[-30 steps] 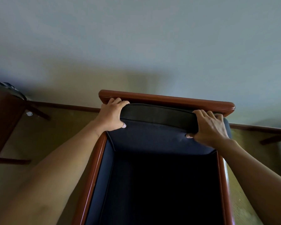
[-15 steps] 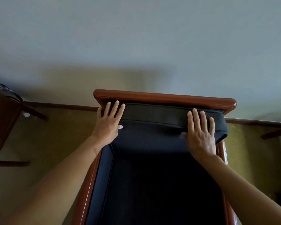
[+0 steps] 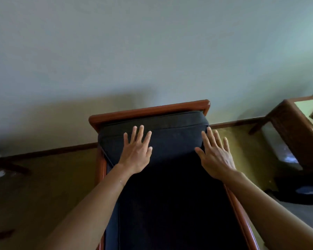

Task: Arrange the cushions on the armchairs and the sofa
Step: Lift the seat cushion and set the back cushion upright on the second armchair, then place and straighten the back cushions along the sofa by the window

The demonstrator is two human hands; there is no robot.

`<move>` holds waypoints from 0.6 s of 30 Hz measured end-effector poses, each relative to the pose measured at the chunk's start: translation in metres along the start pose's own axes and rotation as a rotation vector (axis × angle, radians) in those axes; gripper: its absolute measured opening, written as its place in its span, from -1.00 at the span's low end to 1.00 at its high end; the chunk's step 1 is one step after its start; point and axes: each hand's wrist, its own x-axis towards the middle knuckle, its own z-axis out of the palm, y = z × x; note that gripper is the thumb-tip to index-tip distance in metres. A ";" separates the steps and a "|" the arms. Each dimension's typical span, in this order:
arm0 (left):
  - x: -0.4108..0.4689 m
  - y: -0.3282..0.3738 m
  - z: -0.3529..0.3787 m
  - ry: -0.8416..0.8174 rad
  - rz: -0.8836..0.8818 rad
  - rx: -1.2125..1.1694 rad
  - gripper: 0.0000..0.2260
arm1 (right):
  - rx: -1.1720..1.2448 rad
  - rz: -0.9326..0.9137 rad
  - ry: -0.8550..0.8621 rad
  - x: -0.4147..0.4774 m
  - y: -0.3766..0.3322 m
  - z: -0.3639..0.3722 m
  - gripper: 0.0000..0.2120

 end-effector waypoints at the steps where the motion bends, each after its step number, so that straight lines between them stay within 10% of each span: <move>1: -0.005 0.018 -0.004 0.000 0.044 -0.017 -0.43 | 0.018 0.048 0.014 -0.022 0.007 -0.009 -0.34; 18: -0.121 0.429 -0.038 -0.047 0.879 0.083 -0.42 | 0.067 0.827 0.361 -0.414 0.197 -0.092 -0.34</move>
